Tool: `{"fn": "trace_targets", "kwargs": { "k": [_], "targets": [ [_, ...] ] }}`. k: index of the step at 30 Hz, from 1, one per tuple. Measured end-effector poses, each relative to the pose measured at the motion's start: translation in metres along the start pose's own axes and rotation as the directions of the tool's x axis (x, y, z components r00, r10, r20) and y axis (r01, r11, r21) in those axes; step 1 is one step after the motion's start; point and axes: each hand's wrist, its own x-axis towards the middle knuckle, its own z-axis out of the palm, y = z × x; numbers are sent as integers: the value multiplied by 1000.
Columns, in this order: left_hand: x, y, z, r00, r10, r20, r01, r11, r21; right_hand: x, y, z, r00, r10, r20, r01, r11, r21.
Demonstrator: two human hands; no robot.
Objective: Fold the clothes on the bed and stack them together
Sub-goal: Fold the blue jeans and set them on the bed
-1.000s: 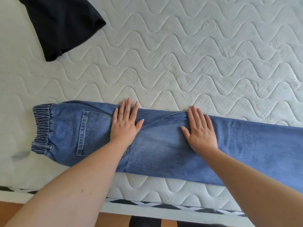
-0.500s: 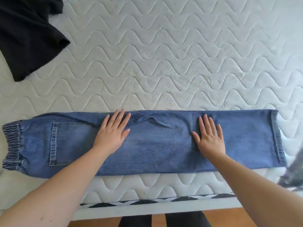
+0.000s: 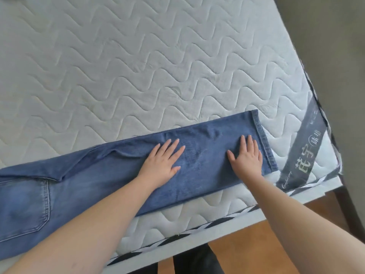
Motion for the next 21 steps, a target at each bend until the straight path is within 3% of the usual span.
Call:
{"fn": "trace_targets", "kwargs": {
  "k": [5,10,13,21],
  "targets": [
    [34,29,2,998,10,58,-15,997,80,22,35,-20,996,80,-35,-75,990,120],
    [41,34,3,994,-16,104,2,991,133,52,51,-32,980,195,-38,-166,908,384],
    [44,31,3,987,-31,157,13,993,114,65,56,-40,980,193,56,-195,848,492],
    [49,27,14,976,-41,212,43,999,-5,60,51,-87,976,-111,187,18,899,438]
  ]
}}
